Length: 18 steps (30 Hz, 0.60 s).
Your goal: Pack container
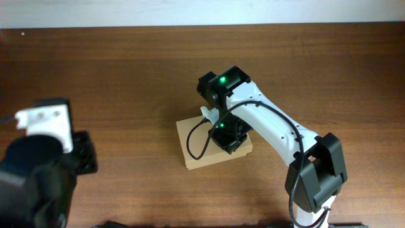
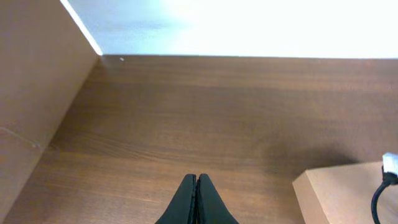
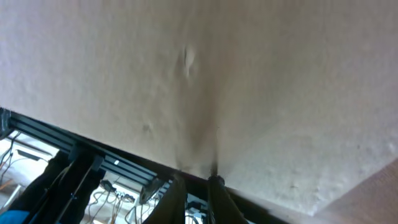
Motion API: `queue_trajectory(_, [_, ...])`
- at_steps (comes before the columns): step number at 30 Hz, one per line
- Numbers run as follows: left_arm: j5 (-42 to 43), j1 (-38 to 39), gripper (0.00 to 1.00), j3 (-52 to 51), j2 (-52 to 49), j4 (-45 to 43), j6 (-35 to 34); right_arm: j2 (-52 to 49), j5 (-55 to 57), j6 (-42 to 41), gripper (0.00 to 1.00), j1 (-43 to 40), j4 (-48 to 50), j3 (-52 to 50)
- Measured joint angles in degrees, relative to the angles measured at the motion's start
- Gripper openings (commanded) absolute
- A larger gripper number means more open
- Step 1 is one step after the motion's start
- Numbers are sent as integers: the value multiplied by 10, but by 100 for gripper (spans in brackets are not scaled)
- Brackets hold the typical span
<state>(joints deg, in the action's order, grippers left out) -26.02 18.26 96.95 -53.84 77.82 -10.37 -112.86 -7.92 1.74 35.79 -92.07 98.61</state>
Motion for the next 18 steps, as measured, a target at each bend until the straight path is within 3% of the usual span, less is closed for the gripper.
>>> queue_trajectory(14, [-13,0,4,0,23,3,-2,38,-15,-3,12,0,81,-113])
queue_trajectory(18, [-15,0,8,0,23,3,-2,43,-25,-4,13,0,79,-127])
